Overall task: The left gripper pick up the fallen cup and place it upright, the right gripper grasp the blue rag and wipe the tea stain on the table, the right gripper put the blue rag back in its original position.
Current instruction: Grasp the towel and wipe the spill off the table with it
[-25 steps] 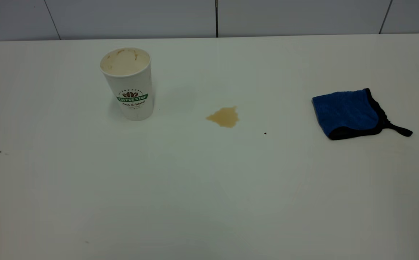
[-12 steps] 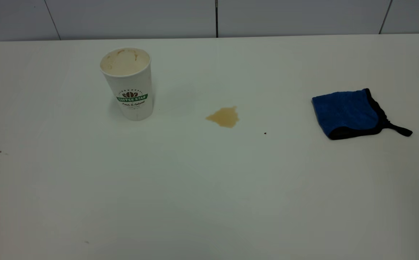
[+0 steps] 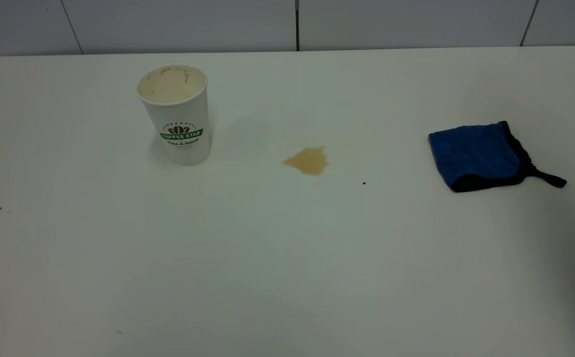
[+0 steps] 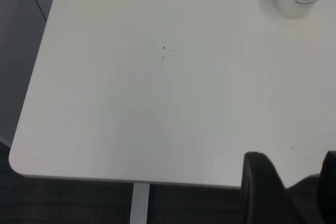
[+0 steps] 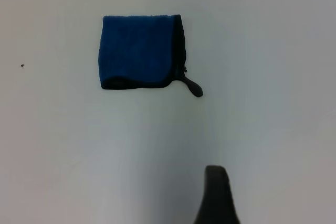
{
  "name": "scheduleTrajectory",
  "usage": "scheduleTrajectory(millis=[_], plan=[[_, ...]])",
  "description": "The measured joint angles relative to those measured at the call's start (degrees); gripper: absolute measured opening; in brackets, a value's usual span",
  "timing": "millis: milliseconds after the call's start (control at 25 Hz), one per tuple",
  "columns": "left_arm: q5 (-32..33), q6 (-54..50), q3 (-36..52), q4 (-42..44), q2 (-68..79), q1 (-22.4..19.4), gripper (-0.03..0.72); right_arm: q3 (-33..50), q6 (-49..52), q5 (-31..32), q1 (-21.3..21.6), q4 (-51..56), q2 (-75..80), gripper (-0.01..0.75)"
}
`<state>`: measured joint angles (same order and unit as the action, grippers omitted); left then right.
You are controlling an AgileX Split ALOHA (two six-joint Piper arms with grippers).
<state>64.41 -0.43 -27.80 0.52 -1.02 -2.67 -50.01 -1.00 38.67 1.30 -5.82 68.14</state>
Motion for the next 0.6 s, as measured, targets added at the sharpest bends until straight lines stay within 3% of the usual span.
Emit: scheduleTrajectory(millis=[240, 600], plan=[[0.00, 0.00, 0.00, 0.00, 0.00, 0.00, 0.296, -11.45, 0.00, -1.30, 0.00, 0.00, 21.35, 0.724], [0.00, 0.00, 0.00, 0.00, 0.00, 0.00, 0.296, -28.02, -0.91, -1.74, -1.22, 1.09, 51.13, 0.722]])
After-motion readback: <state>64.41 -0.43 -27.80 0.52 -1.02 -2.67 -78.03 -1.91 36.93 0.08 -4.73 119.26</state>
